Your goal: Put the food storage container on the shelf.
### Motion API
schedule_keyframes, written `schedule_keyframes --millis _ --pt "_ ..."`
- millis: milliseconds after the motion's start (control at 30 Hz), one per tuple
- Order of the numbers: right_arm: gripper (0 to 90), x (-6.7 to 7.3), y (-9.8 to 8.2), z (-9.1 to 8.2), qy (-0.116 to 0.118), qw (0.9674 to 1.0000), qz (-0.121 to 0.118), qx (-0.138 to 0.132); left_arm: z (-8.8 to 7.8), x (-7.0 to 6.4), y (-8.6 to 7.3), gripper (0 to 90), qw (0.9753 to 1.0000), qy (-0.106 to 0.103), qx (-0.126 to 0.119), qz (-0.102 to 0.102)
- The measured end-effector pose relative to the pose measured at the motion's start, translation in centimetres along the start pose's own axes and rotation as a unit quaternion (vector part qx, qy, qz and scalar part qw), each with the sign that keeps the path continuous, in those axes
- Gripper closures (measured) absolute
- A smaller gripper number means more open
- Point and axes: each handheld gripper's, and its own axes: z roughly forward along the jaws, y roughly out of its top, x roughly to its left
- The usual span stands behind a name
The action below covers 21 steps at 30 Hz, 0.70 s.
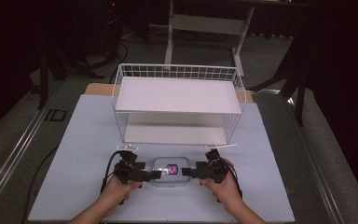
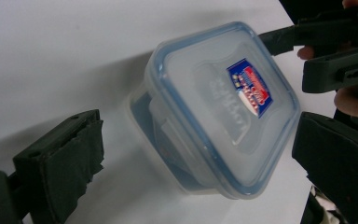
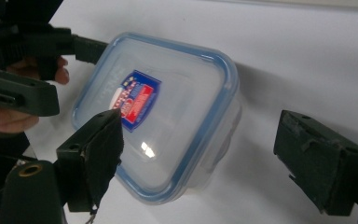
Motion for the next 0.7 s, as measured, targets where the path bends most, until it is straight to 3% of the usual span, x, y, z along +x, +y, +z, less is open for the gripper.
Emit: schedule_keyframes --millis 100,167,300,400,467,533,700 --pt "23.1 -0.41 0.03 0.27 0.014 0.9996 0.025 0.004 0.15 0.23 -0.06 7.3 0.9999 -0.007 0.001 -0.014" --pt "25.0 -0.53 0.05 0.4 0.017 0.9989 0.042 0.007 0.19 0.32 -0.08 14.9 0.9997 -0.002 0.003 -0.023" --pt "32.5 -0.59 0.03 0.72 0.021 0.9979 0.058 0.02 0.42 0.41 -0.23 18.7 0.9992 0.007 0.012 -0.038" --pt "37.7 -0.65 -0.05 0.92 0.029 0.997 0.067 0.024 0.6 0.48 -0.37 22.5 0.9987 -0.011 0.017 -0.047" --pt "40.9 -0.6 -0.05 0.88 0.034 0.9964 0.074 0.023 0.49 0.49 -0.32 29.8 0.9981 -0.02 0.011 -0.056" --pt "41.5 -0.55 -0.18 0.86 0.033 0.996 0.081 0.019 0.51 0.23 -0.17 40.4 0.9982 -0.024 0.01 -0.054" --pt "40.4 -0.32 -0.22 0.9 0.028 0.9951 0.093 0.021 0.5 -0.5 -0.01 39.9 0.9987 -0.008 0.024 -0.044"
